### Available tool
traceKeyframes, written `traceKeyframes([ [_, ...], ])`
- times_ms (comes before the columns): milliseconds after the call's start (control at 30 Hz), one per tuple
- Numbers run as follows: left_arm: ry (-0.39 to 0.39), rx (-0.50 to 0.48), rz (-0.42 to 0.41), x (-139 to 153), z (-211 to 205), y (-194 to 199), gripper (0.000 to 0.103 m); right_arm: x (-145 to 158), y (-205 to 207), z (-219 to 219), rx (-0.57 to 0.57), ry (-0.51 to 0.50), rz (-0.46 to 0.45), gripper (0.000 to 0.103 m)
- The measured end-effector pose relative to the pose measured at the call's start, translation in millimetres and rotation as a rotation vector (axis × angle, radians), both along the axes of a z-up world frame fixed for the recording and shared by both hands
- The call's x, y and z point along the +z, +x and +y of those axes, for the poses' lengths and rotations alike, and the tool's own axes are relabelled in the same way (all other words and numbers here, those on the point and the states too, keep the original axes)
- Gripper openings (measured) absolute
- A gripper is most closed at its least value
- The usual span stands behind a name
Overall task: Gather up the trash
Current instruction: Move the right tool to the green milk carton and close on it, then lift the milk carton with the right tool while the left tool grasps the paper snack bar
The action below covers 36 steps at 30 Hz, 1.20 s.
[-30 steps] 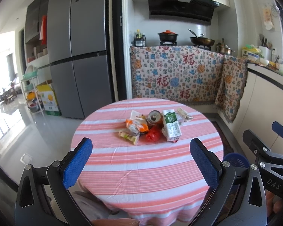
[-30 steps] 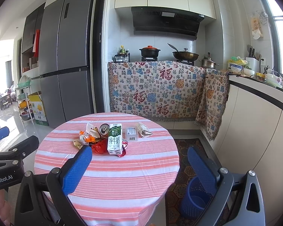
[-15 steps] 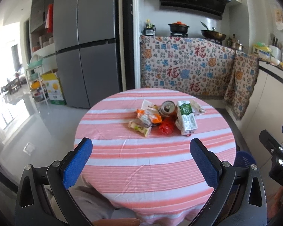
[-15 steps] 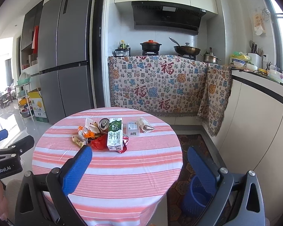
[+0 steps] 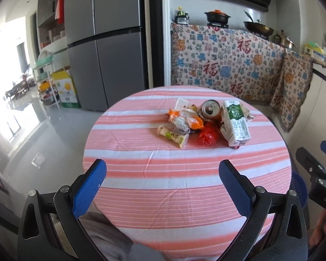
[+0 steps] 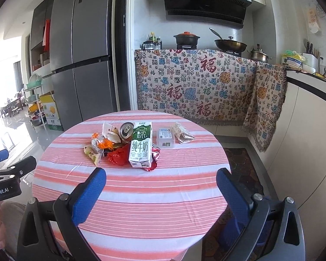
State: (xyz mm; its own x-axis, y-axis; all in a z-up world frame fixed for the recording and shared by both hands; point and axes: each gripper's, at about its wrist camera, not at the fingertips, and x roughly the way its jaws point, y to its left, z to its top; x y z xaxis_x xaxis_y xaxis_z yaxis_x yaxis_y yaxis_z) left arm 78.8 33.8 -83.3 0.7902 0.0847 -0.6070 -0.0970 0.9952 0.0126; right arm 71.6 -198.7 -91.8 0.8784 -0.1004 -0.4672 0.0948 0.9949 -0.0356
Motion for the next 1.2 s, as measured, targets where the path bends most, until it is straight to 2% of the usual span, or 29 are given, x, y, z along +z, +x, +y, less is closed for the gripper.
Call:
traceKeyframes([
  [167, -0.019, 0.008, 0.036, -20, 5, 15, 0.103, -20, 39, 3, 0.066, 0.029, 0.08, 0.1],
  [233, -0.027, 0.013, 0.053, -28, 8, 21, 0.103, -27, 56, 7, 0.08, 0.026, 0.113, 0.082],
  [267, -0.03, 0.015, 0.06, -31, 9, 22, 0.103, -30, 66, 9, 0.093, 0.031, 0.13, 0.079],
  [500, -0.04, 0.014, 0.084, -45, 15, 29, 0.103, -48, 145, 19, 0.103, 0.031, 0.216, 0.079],
  [733, -0.041, 0.01, 0.102, -54, 20, 33, 0.103, -73, 201, 26, 0.033, -0.014, 0.35, 0.08],
  [800, -0.044, 0.008, 0.113, -57, 20, 34, 0.103, -79, 207, 24, 0.021, -0.009, 0.382, 0.08],
  [867, -0.045, 0.009, 0.12, -60, 21, 35, 0.103, -80, 204, 22, 0.018, 0.012, 0.39, 0.063],
  [900, -0.046, 0.009, 0.125, -61, 20, 36, 0.103, -80, 202, 20, 0.021, 0.026, 0.39, 0.049],
  [1033, -0.053, 0.006, 0.138, -64, 19, 37, 0.103, -73, 186, 14, 0.02, 0.065, 0.353, 0.049],
  [1200, -0.065, 0.002, 0.16, -69, 16, 39, 0.102, -54, 145, 2, 0.019, 0.08, 0.267, 0.049],
])
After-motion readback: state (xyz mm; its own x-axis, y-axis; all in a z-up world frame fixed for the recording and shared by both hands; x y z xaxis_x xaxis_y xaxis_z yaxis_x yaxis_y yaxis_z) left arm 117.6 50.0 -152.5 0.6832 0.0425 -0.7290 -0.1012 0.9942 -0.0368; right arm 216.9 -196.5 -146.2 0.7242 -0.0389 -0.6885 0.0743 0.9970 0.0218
